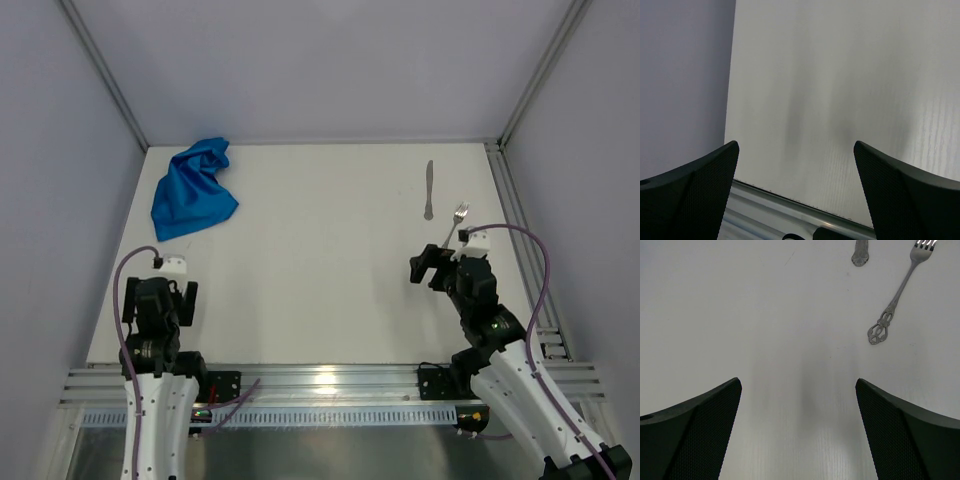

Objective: Fold the napkin into a case and place the utensils inside
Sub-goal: Pick up the crumpled napkin from the corner of the board.

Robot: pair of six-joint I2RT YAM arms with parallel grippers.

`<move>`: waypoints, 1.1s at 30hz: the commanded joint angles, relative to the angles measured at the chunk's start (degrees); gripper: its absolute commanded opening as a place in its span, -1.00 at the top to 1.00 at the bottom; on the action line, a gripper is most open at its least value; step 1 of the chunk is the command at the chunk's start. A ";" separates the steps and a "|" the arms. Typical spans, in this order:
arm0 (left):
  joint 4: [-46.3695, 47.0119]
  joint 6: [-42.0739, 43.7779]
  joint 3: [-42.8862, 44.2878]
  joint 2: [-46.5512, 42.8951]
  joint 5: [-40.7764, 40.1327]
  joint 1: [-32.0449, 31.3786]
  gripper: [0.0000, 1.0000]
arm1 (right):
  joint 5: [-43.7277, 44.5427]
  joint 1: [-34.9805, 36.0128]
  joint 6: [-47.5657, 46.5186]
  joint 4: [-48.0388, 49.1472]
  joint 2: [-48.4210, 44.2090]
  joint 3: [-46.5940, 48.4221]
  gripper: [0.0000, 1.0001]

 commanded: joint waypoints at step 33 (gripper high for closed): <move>-0.87 -2.65 85.59 117.18 6.85 0.41 -0.42 | 4.28 -0.07 -1.26 0.79 18.03 21.35 -0.99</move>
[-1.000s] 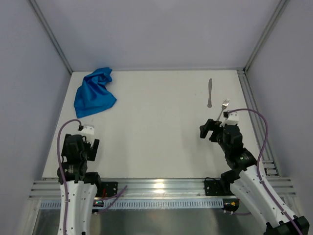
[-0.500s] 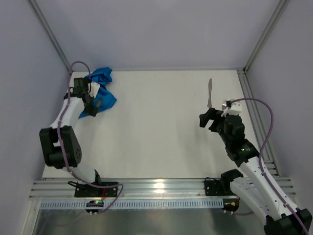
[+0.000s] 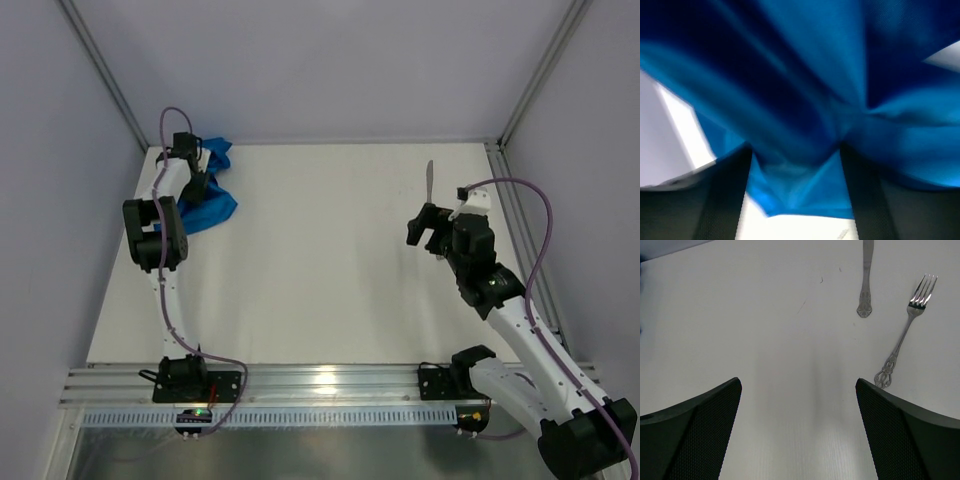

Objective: Fold the napkin into a case and place the utensils inside
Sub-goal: Pick up the crumpled napkin from the corner of the board.

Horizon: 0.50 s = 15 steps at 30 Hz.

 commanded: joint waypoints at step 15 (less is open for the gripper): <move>-12.18 -3.63 -7.30 -22.76 23.17 -4.93 1.00 | -11.66 -0.07 -6.44 0.77 2.76 7.53 -0.99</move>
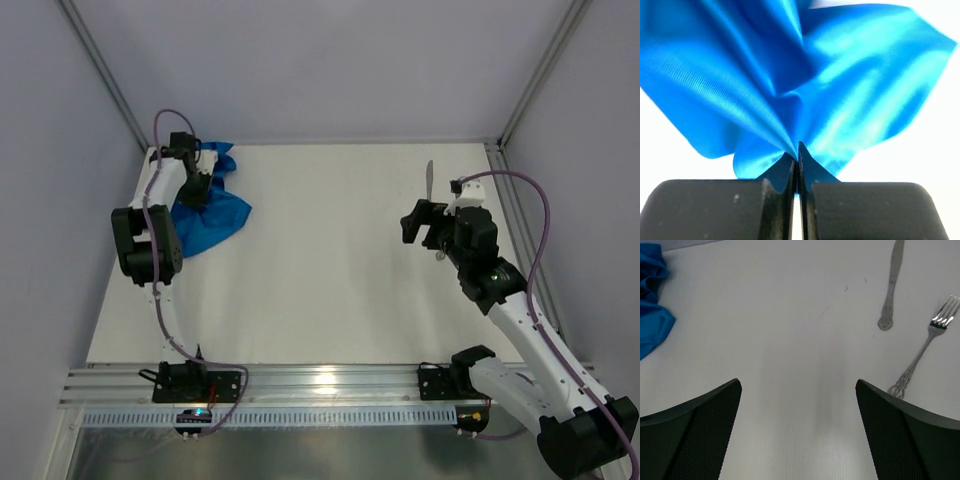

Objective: Fold the napkin into a case and place the utensils inside
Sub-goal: Pick up the crumpled napkin from the corner of the board, then move the crumpled napkin to the center of the board.

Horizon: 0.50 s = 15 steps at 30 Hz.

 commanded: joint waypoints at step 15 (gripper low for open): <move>-16.19 -2.04 12.44 -39.64 14.27 -19.96 1.00 | -35.41 0.04 -2.29 4.22 5.10 9.25 -0.99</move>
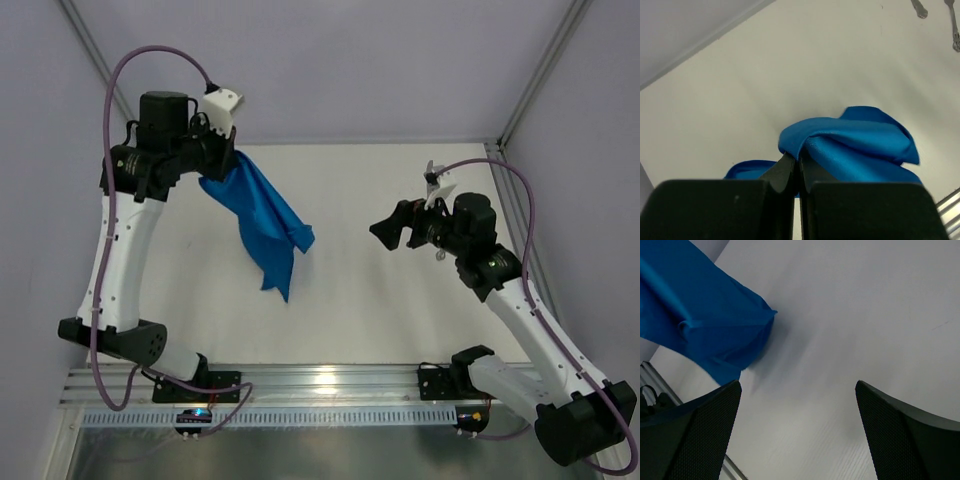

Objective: Fold the napkin into a case and place the utensils inside
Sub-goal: Move the crumpled napkin to the center of the board.

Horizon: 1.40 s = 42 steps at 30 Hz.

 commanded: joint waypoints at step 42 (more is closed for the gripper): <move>2.30 5.22 -17.28 2.59 -5.98 -11.79 -0.68 | 6.73 5.79 6.39 -2.77 5.17 -2.81 -0.77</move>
